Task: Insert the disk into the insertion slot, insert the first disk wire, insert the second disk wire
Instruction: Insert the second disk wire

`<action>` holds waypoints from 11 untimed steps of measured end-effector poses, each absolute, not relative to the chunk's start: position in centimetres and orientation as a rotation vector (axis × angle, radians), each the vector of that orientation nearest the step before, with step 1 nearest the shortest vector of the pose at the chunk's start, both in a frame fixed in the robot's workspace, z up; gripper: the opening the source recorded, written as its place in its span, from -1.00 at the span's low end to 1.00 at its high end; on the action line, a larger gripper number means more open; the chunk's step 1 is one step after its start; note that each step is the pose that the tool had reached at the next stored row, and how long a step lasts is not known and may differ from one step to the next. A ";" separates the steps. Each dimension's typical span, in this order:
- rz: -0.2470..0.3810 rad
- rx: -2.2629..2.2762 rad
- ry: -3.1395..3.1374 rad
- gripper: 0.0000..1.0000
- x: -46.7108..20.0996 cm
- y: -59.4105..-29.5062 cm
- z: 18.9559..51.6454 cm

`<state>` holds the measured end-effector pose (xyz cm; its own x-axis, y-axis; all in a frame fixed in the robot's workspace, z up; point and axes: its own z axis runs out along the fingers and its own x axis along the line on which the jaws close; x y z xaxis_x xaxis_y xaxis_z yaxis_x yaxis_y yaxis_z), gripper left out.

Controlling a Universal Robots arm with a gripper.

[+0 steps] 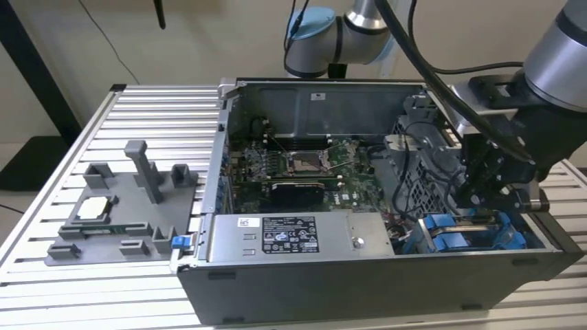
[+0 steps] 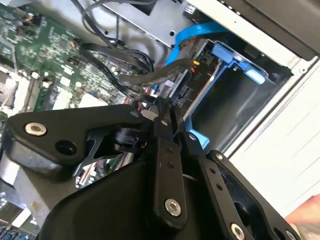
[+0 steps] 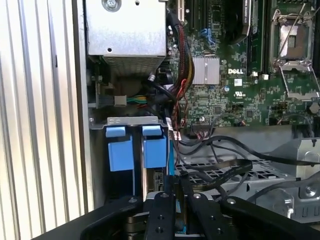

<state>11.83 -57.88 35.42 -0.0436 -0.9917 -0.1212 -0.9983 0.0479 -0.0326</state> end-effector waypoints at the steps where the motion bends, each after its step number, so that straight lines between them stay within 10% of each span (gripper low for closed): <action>1: 0.078 -2.099 2.197 -1.00 11.8 -57.9 35.4; 11: 0.064 -2.106 2.204 -1.00 12.7 -57.4 34.7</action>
